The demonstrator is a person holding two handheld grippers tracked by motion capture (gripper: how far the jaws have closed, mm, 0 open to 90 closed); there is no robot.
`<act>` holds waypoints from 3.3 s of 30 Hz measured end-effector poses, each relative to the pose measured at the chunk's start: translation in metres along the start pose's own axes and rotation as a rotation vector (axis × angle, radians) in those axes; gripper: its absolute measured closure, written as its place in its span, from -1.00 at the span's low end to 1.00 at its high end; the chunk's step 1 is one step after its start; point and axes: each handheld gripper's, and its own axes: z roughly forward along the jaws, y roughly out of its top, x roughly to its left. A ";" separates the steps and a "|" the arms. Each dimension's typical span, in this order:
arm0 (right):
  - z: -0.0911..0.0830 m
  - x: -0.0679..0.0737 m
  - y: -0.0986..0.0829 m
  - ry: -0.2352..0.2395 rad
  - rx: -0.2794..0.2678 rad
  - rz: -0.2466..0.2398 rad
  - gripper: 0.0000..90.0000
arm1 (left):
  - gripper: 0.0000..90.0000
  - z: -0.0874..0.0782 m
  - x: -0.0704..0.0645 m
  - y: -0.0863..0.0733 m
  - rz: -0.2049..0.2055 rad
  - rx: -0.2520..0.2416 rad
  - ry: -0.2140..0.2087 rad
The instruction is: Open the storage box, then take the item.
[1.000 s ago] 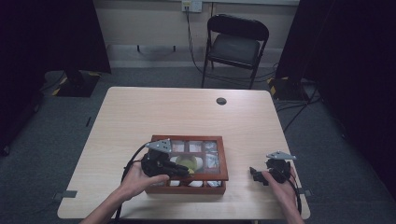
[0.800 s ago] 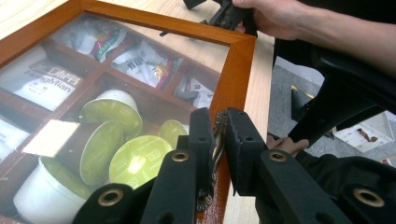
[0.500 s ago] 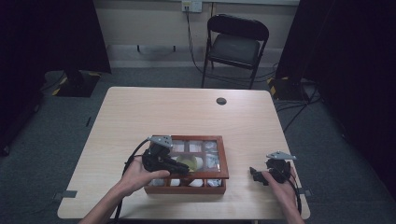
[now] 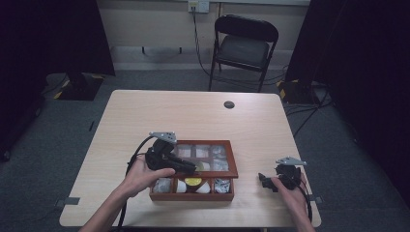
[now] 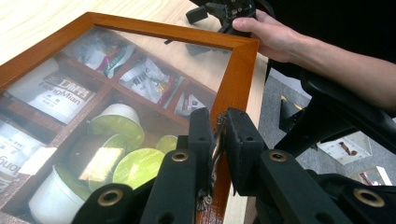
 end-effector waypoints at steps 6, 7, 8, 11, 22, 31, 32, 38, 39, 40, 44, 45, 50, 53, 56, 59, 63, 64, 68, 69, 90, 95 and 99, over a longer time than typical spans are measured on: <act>0.000 0.000 0.000 0.000 0.000 0.001 -1.00 | 0.80 -0.005 -0.001 0.009 0.011 -0.006 0.016; 0.000 0.000 0.000 0.000 0.000 0.001 -1.00 | 0.80 -0.005 -0.001 0.009 0.011 -0.006 0.016; 0.000 0.000 0.000 0.000 0.000 0.001 -1.00 | 0.80 -0.005 -0.002 0.011 0.014 0.004 0.022; 0.000 0.000 0.000 0.000 0.000 0.001 -1.00 | 0.80 -0.005 -0.002 0.012 0.005 -0.001 0.022; 0.000 0.000 0.000 0.000 0.000 0.001 -1.00 | 0.80 -0.010 0.000 0.020 0.001 -0.010 0.022; 0.000 0.000 0.000 0.000 0.000 0.000 -1.00 | 0.80 -0.016 0.005 0.028 -0.025 -0.038 0.014; 0.000 0.000 0.000 0.000 0.000 0.001 -1.00 | 0.80 -0.017 0.004 0.029 -0.021 -0.040 0.017; 0.000 0.000 0.000 0.000 0.000 0.001 -1.00 | 0.80 -0.020 0.007 0.036 -0.044 -0.037 0.012; 0.000 0.000 0.000 0.000 0.000 0.000 -1.00 | 0.80 -0.020 0.008 0.036 -0.050 -0.042 0.011; 0.000 0.000 0.000 0.000 0.000 0.001 -1.00 | 0.80 -0.021 0.009 0.037 -0.058 -0.049 0.010; 0.000 0.000 0.000 0.000 0.000 -0.001 -1.00 | 0.80 -0.022 0.009 0.038 -0.065 -0.050 0.011; 0.000 0.000 0.000 0.000 0.000 -0.001 -1.00 | 0.80 -0.022 0.009 0.039 -0.063 -0.046 0.013; 0.000 0.000 0.000 0.000 -0.001 -0.002 -1.00 | 0.80 -0.021 0.011 0.041 -0.075 -0.047 0.004; 0.000 0.001 0.000 -0.003 0.002 0.004 -1.00 | 0.80 -0.022 0.012 0.041 -0.074 -0.046 0.000; -0.001 0.002 0.000 0.007 0.002 -0.012 -1.00 | 0.80 -0.023 0.012 0.043 -0.078 -0.046 0.004; -0.002 0.003 0.000 0.018 0.013 -0.020 -1.00 | 0.80 -0.023 0.013 0.044 -0.085 -0.046 0.004; -0.006 0.005 0.002 0.049 0.001 -0.044 -0.62 | 0.80 -0.025 0.014 0.047 -0.086 -0.066 0.011; -0.007 0.006 0.003 0.057 0.002 -0.039 -0.61 | 0.80 -0.025 0.014 0.047 -0.083 -0.067 0.011; -0.016 0.013 0.010 0.086 -0.059 -0.057 -0.69 | 0.80 -0.025 0.014 0.048 -0.084 -0.059 0.009; -0.016 0.013 0.010 0.086 -0.059 -0.057 -0.69 | 0.80 -0.025 0.014 0.048 -0.084 -0.059 0.009; -0.048 0.070 0.030 0.288 -0.238 -0.130 -0.57 | 0.80 -0.028 0.014 0.053 -0.081 -0.053 0.028; -0.050 0.080 0.034 0.338 -0.235 -0.120 -0.46 | 0.80 -0.028 0.016 0.055 -0.078 -0.043 0.015; -0.052 0.092 0.036 0.380 -0.239 -0.132 -0.44 | 0.80 -0.029 0.017 0.056 -0.085 -0.050 0.020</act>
